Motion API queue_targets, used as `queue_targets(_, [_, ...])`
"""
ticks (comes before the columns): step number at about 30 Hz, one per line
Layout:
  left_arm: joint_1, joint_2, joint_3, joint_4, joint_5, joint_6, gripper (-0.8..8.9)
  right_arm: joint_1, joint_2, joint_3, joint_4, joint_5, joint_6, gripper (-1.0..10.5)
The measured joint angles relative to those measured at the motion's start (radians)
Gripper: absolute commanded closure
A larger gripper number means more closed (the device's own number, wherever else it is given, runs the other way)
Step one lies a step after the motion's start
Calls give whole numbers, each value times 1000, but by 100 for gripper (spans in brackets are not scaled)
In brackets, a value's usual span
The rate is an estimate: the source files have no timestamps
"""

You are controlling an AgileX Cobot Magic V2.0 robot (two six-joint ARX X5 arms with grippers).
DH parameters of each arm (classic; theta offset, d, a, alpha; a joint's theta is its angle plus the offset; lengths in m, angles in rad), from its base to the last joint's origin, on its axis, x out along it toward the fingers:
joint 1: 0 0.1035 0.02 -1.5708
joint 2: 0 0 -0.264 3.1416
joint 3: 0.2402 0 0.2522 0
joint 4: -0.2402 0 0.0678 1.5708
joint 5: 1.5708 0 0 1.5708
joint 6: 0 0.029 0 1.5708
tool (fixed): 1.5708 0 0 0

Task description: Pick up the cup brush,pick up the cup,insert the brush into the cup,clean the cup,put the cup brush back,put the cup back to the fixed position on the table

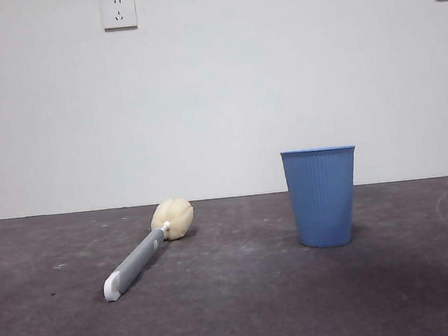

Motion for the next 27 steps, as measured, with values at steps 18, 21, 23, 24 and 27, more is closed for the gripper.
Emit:
queue_targets(18, [0,281,447,-536,345,195,821,23,425,630,-740,-330,-334,958])
queue_targets(21, [0,315,502,-638,374,266,821,40,463,689,-859,-335,-393,958])
queue_targets(23, [0,335,536,-711,393,315,821,52,478,706,-927,-336,-427,958])
queue_targets(24, [0,343,548,-742,399,336,821,56,482,708,-954,-336,-440,958])
queue_targets(27, [0,362,579,-822,402,390,821,66,489,708,-1034,-335,-483,958])
